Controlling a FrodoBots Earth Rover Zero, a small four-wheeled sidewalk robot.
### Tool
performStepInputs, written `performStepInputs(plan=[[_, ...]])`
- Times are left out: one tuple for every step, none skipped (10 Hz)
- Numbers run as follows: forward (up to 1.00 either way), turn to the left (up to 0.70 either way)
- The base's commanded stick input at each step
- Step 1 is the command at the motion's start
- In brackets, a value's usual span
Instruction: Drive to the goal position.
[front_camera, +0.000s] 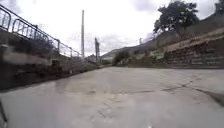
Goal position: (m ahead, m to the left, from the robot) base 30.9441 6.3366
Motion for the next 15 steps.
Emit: performStepInputs(plan=[[0.7, 0.0], [0.7, 0.0], [0.7, 0.0], [0.7, 0.0], [0.7, 0.0], [0.7, 0.0], [0.7, 0.0], [0.7, 0.0], [0.7, 0.0], [0.7, 0.0], [0.7, 0.0], [0.7, 0.0], [0.7, 0.0], [0.7, 0.0], [0.7, 0.0]])
